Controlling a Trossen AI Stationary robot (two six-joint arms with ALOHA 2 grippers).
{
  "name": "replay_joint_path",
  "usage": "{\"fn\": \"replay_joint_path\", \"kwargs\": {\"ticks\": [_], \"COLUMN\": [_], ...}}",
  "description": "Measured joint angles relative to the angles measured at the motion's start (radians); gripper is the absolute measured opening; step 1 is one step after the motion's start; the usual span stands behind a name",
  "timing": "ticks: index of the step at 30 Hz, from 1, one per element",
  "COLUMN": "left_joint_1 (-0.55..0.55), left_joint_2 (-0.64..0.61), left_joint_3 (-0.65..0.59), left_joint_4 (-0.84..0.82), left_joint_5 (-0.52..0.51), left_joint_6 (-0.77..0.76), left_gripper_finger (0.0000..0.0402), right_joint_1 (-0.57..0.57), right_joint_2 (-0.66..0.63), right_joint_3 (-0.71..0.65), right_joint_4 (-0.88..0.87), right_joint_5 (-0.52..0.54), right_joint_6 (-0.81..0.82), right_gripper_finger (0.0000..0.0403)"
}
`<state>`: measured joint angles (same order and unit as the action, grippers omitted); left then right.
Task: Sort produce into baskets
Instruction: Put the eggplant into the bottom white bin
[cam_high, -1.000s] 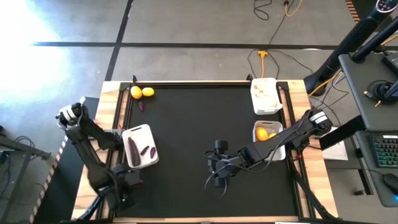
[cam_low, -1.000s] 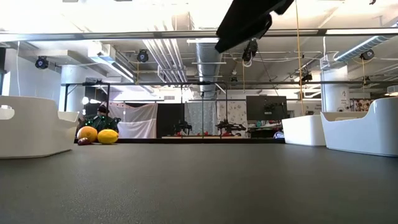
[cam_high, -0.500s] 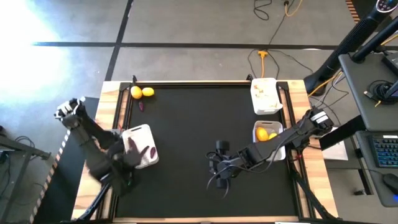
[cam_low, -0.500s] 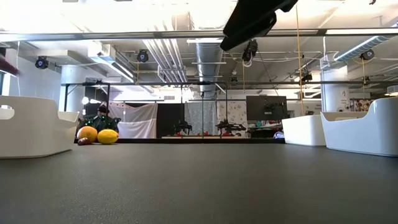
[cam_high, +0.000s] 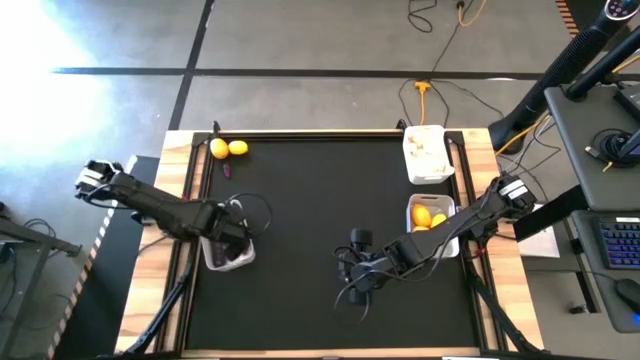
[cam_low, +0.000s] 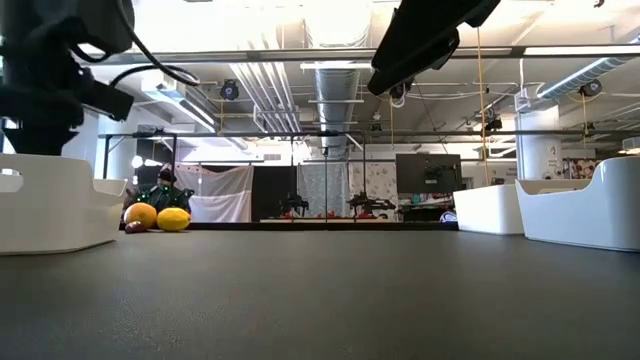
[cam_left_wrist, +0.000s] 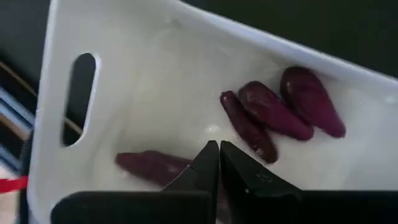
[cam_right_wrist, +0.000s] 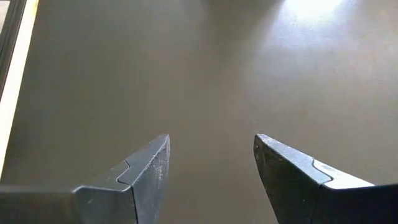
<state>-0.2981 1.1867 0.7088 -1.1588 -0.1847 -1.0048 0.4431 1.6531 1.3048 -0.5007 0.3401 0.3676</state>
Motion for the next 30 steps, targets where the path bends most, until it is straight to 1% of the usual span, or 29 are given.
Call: {"fn": "replay_joint_path", "kwargs": {"ticks": [3, 5, 7, 8, 11, 15, 18, 20, 23, 27, 28, 30], "left_joint_1": [-0.002, -0.001, -0.001, 0.003, 0.031, 0.037, 0.027, 0.005, -0.034, -0.097, -0.104, -0.105], "left_joint_2": [-0.019, -0.037, -0.044, -0.044, -0.003, 0.096, 0.15, 0.167, 0.164, 0.107, 0.086, 0.04], "left_joint_3": [0.059, 0.106, 0.139, 0.146, 0.136, 0.096, 0.078, 0.076, 0.076, 0.076, 0.08, 0.091], "left_joint_4": [-0.066, -0.06, 0.019, 0.081, 0.21, 0.256, 0.303, 0.32, 0.278, 0.173, 0.152, 0.152], "left_joint_5": [-0.052, -0.125, -0.203, -0.22, -0.19, -0.151, -0.065, -0.028, 0.02, 0.034, 0.023, -0.042], "left_joint_6": [0.004, 0.004, 0.032, 0.061, 0.154, 0.19, 0.203, 0.203, 0.17, 0.079, 0.057, 0.032], "left_gripper_finger": [0.0004, 0.0009, 0.0014, 0.0015, 0.0011, 0.0002, 0.0001, 0.0, 0.0, 0.0, 0.0, 0.0], "right_joint_1": [-0.007, -0.02, -0.039, -0.049, -0.069, -0.075, -0.075, -0.075, -0.075, -0.075, -0.075, -0.075], "right_joint_2": [0.0, 0.0, 0.0, 0.0, 0.0, 0.0, 0.0, 0.0, 0.0, 0.0, 0.0, 0.0], "right_joint_3": [0.0, 0.0, 0.0, 0.0, 0.0, 0.0, 0.0, 0.0, 0.0, 0.0, 0.0, 0.0], "right_joint_4": [-0.005, -0.005, -0.004, -0.005, -0.017, -0.059, -0.067, -0.068, -0.068, -0.068, -0.068, -0.068], "right_joint_5": [0.0, 0.0, 0.001, 0.001, 0.002, 0.001, 0.0, -0.001, -0.008, -0.01, -0.009, -0.006], "right_joint_6": [-0.005, -0.021, -0.03, -0.037, -0.038, -0.03, -0.016, -0.011, -0.01, -0.01, -0.012, -0.027], "right_gripper_finger": [0.0226, 0.0226, 0.0226, 0.0226, 0.0226, 0.0226, 0.0226, 0.0226, 0.0226, 0.0226, 0.0226, 0.0226]}}
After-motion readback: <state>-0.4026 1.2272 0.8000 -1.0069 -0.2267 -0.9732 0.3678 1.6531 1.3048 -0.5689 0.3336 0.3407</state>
